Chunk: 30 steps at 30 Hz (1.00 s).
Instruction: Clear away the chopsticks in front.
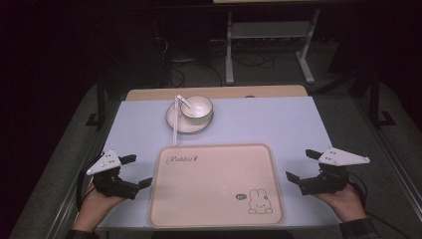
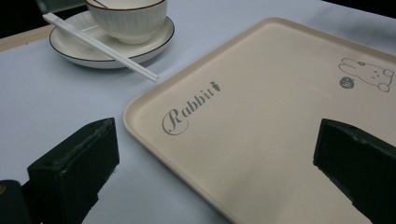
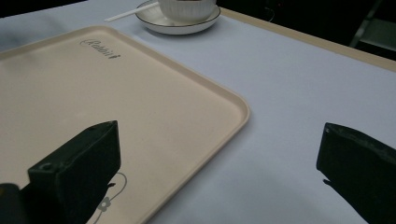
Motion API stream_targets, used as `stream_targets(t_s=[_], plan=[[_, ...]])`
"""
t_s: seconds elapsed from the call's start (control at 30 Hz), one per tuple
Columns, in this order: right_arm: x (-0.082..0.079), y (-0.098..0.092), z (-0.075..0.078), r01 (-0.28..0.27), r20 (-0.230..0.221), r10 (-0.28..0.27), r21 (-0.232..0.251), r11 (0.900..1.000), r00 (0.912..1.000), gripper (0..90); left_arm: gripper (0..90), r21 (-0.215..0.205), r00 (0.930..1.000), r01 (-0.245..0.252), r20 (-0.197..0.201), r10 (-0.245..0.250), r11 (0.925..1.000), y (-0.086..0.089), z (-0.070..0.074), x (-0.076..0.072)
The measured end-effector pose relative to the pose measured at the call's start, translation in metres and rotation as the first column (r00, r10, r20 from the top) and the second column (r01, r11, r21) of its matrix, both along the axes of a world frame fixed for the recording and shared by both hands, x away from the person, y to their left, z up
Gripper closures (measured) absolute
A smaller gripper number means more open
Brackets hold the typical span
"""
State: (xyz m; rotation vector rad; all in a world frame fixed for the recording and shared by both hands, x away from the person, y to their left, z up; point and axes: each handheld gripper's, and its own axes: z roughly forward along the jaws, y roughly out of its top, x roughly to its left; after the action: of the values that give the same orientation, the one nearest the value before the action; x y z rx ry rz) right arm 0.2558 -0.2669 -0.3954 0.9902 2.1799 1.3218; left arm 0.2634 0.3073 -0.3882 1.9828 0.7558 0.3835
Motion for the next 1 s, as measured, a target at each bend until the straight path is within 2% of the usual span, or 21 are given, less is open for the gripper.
stream_targets(t_s=[0.17, 0.47, 1.0], plan=[[0.0, 0.0, 0.0, 0.001, -0.002, -0.001, 0.0, 1.0, 1.0, 0.0, 0.0, 0.009, 0.9999, -0.003, -0.013, 0.003, 1.0, -0.002, 0.001, 0.008], [-0.001, 0.0, 0.0, 0.001, 0.001, -0.001, -0.001, 1.0, 1.0, 0.0, 0.0, 0.041, 0.9978, -0.039, -0.052, 0.041, 0.9984, -0.008, 0.002, 0.026], [-0.002, 0.002, 0.0, -0.003, -0.003, 0.003, -0.002, 1.0, 1.0, 0.0, 0.0, 0.061, 0.9951, -0.073, -0.063, 0.077, 0.9955, -0.021, 0.009, 0.063]])
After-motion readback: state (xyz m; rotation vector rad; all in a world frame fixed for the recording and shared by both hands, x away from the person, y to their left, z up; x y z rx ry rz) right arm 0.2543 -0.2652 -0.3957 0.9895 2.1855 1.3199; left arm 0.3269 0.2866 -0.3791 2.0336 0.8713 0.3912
